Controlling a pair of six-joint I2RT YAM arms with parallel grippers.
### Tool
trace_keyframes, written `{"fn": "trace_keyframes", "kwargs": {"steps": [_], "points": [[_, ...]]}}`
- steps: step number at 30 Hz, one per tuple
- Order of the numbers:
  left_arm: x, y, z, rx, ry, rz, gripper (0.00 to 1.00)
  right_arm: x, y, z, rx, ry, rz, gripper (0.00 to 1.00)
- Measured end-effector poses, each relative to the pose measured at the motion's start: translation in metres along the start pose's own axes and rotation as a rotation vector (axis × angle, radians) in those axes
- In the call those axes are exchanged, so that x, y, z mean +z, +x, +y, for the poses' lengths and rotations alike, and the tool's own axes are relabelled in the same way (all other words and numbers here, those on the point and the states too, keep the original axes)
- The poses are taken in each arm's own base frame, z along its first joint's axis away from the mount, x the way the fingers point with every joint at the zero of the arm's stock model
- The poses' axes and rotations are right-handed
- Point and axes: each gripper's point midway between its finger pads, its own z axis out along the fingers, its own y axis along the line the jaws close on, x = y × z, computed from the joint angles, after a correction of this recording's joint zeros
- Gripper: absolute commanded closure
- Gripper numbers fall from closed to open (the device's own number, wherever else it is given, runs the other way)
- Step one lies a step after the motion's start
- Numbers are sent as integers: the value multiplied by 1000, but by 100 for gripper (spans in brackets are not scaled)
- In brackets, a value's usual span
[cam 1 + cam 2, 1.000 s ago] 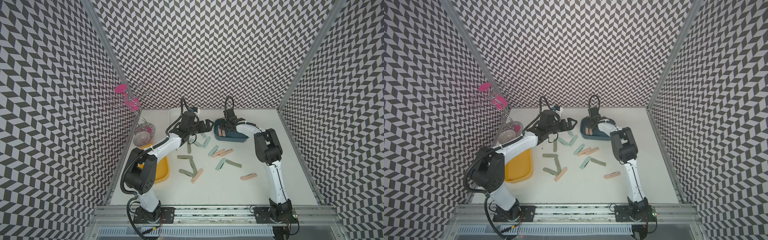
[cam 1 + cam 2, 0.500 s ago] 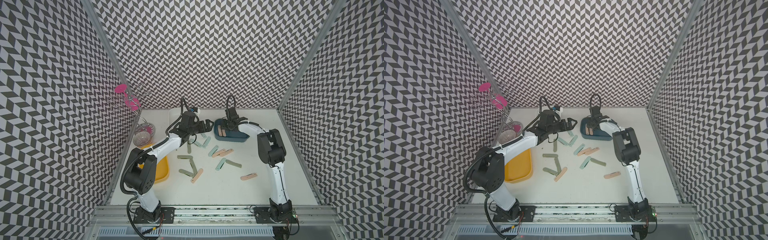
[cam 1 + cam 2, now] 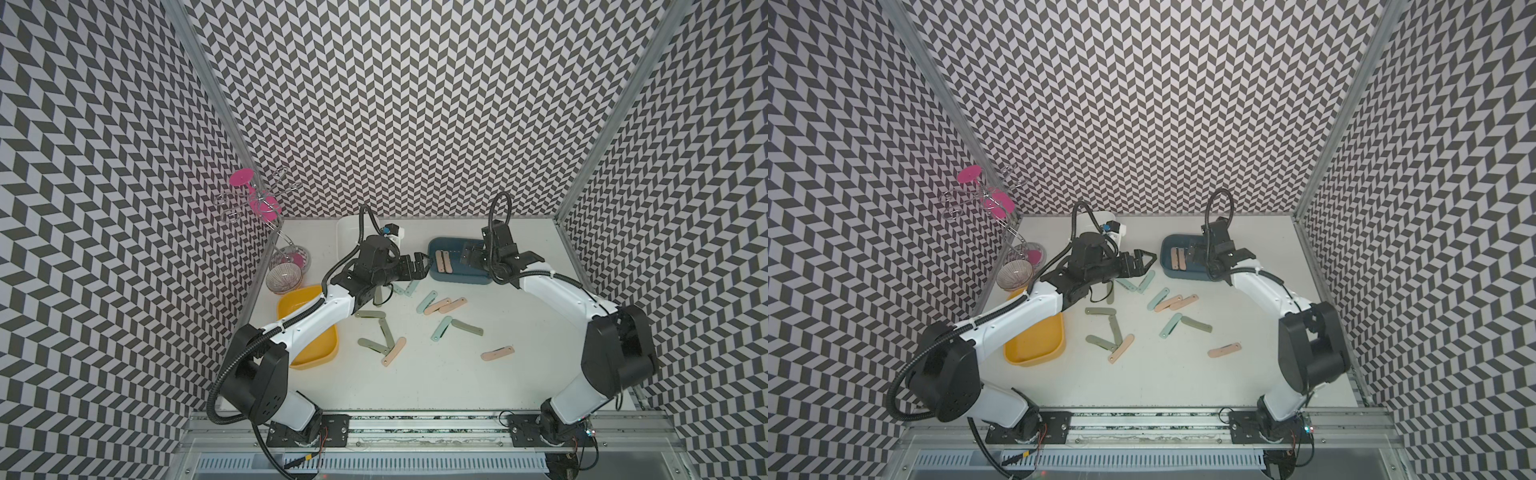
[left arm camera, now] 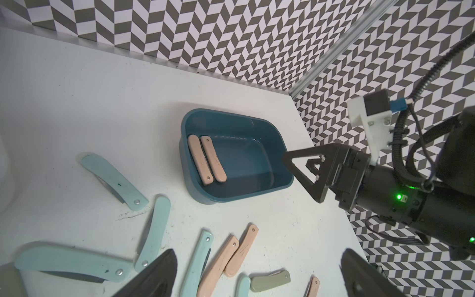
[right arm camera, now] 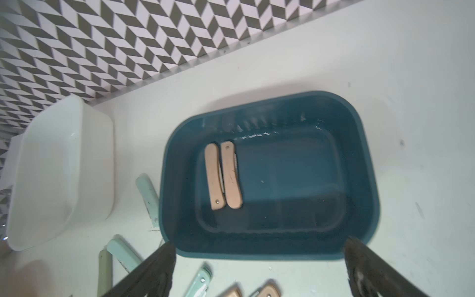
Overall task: Place the fruit knives into the storage box by color
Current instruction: Place the fruit knife in the storage box.
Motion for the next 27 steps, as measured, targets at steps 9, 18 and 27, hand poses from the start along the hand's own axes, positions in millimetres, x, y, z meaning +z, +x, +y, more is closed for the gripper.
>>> {"fn": "trace_keyframes", "kwargs": {"steps": [9,18,27], "points": [[-14,28,-1,-10,11,30,0,-46,85,-38,79,42,72,6],[-14,38,-11,-6,52,35,0,-77,178,-67,280,-26,212,14],[-8,43,-20,-5,89,42,0,-85,237,-75,361,20,349,12]]}}
